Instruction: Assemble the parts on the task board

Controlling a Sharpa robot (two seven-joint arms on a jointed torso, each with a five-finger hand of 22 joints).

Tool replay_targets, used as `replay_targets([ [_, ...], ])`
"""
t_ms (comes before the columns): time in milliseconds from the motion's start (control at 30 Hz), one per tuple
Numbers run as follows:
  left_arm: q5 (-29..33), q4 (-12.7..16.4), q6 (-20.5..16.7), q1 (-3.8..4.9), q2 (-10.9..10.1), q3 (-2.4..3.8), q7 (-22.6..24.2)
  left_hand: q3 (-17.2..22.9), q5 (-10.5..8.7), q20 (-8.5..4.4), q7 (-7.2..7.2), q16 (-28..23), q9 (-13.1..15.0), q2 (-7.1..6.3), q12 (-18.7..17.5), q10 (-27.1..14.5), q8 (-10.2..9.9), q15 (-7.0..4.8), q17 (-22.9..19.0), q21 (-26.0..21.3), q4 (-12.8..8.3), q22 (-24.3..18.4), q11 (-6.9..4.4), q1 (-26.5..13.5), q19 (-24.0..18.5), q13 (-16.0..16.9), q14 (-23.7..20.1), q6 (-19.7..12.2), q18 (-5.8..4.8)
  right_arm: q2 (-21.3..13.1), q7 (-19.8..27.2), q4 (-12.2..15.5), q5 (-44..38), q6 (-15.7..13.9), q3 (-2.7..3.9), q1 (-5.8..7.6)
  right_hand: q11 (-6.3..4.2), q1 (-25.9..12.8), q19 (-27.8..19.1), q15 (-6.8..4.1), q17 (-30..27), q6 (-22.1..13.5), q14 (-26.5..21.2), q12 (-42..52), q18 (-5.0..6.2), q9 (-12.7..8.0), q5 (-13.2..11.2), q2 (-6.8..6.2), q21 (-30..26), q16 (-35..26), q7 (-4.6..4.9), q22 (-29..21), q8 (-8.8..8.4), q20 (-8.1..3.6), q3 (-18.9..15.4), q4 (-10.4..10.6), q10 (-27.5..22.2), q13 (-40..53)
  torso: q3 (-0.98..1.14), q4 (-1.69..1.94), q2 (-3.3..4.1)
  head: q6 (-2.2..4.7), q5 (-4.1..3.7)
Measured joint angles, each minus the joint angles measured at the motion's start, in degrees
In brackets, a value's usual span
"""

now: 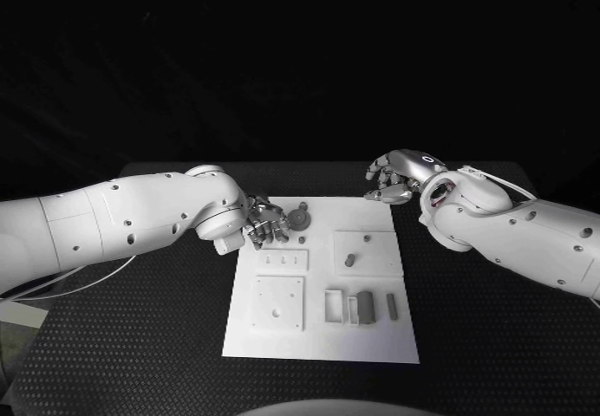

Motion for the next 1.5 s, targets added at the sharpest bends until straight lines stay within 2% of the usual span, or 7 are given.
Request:
replay_targets([
  [233, -4.55, -1.46, 0.14, -2.08, 1.13, -0.02, -0.5, 0.0, 0.9, 0.0, 0.0, 1.64, 1.16, -0.33, 1.37, -0.01, 0.68, 0.0, -0.97, 0.79, 0.0, 1.36, 0.01, 0.35, 0.01, 0.26, 0.0, 0.0, 0.0, -0.08, 0.02, 0.03, 0.14, -0.01, 0.01, 0.0, 0.0, 0.0, -0.01, 0.0, 0.05, 0.05, 0.0, 0.0, 0.0, 0.0, 0.0, 0.0, 0.0, 0.0, -0.06, 0.0, 0.0, 0.01, 0.15, 0.15, 0.0, 0.0, -0.03, 0.0, 0.05, -0.36, -0.14],
  [467, -6.49, -2.05, 0.14, -3.64, 1.72, 0.0, -0.94, -0.01, 1.01, -0.24, 0.0, 2.25, 1.45, -0.33, 1.82, -0.02, 0.91, -0.01, -1.35, 0.82, 0.0, 1.79, 0.02, 0.35, 0.19, 0.34, -0.02, 0.0, 0.0, -0.15, 0.04, -0.03, 0.2, -0.01, 0.22, 0.0, 0.0, 0.0, -0.01, 0.0, 0.05, 0.05, 0.0, 0.0, 0.0, 0.0, 0.0, 0.0, 0.0, 0.0, -0.07, 0.0, 0.0, 0.02, -0.01, 0.32, 0.0, 0.0, -0.05, -0.01, 0.06, -0.66, -0.42],
  [900, -7.79, -1.3, 0.08, -3.88, 1.57, 0.02, -1.13, 0.0, 1.35, -0.33, 0.0, 2.74, 2.0, -0.33, 2.09, -0.03, 1.0, -0.18, -1.76, 1.04, -0.03, 2.19, 0.03, 0.35, 0.07, 0.33, -0.2, 0.0, -0.01, -0.14, 0.05, -0.07, 0.25, 0.01, 0.35, 0.01, 0.0, 0.24, -0.1, 0.01, 0.09, 0.28, 0.01, 0.0, 0.0, 0.01, 0.0, 0.24, 0.0, 0.0, -0.04, 0.0, 0.0, 0.11, -0.01, 0.32, 0.0, 0.0, -0.07, 0.03, 0.05, -1.01, -0.79],
  [1133, -7.94, -0.53, 0.11, -3.99, 0.75, 0.02, -1.22, 0.0, 1.62, -0.31, 0.0, 3.13, 2.06, -0.33, 2.55, -0.03, 0.99, -0.18, -2.06, 1.27, -0.03, 2.45, 0.03, 0.35, 0.07, 0.39, -0.19, 0.0, -0.01, -0.14, 0.05, -0.13, 0.26, 0.04, 0.35, 0.01, 0.0, 0.24, -0.1, 0.01, 0.09, 0.28, 0.01, 0.0, 0.01, 0.01, 0.0, 0.24, 0.0, 0.0, -0.05, 0.0, 0.0, 0.11, -0.01, 0.31, 0.01, 0.0, -0.08, 0.02, 0.03, -1.27, -0.94],
  [1267, -7.95, 0.13, 0.07, -4.08, 0.58, 0.02, -1.32, -0.01, 1.78, -0.53, 0.0, 3.8, 2.19, -0.33, 2.99, -0.03, 1.38, -0.39, -2.35, 1.27, -0.04, 2.73, 0.03, 0.35, 0.29, 0.46, 0.02, 0.01, -0.02, 0.0, 0.05, -0.32, 0.27, 0.05, 0.35, 0.01, 0.0, 0.24, -0.1, 0.01, 0.08, 0.29, 0.01, 0.0, 0.0, 0.01, 0.0, 0.24, 0.0, 0.0, -0.06, 0.0, 0.0, 0.11, -0.01, 0.31, 0.01, 0.01, -0.07, 0.03, 0.03, -1.22, -1.31],
  [1500, -7.95, 0.52, 0.04, -4.14, 0.38, 0.02, -1.49, 0.11, 2.02, -0.61, 0.0, 3.8, 2.23, -0.33, 2.98, -0.03, 1.42, -0.39, -2.49, 1.27, 0.08, 2.8, 0.03, 0.35, 0.39, 0.46, 0.02, 0.0, -0.02, 0.09, 0.05, -0.46, 0.27, 0.14, 0.35, 0.01, -0.01, 0.24, -0.11, 0.01, 0.08, 0.36, 0.01, 0.0, 0.0, 0.01, 0.0, 0.24, 0.0, 0.0, -0.14, 0.0, 0.0, 0.12, -0.01, 0.31, 0.01, 0.01, -0.03, -0.01, 0.0, -1.26, -1.38],
])
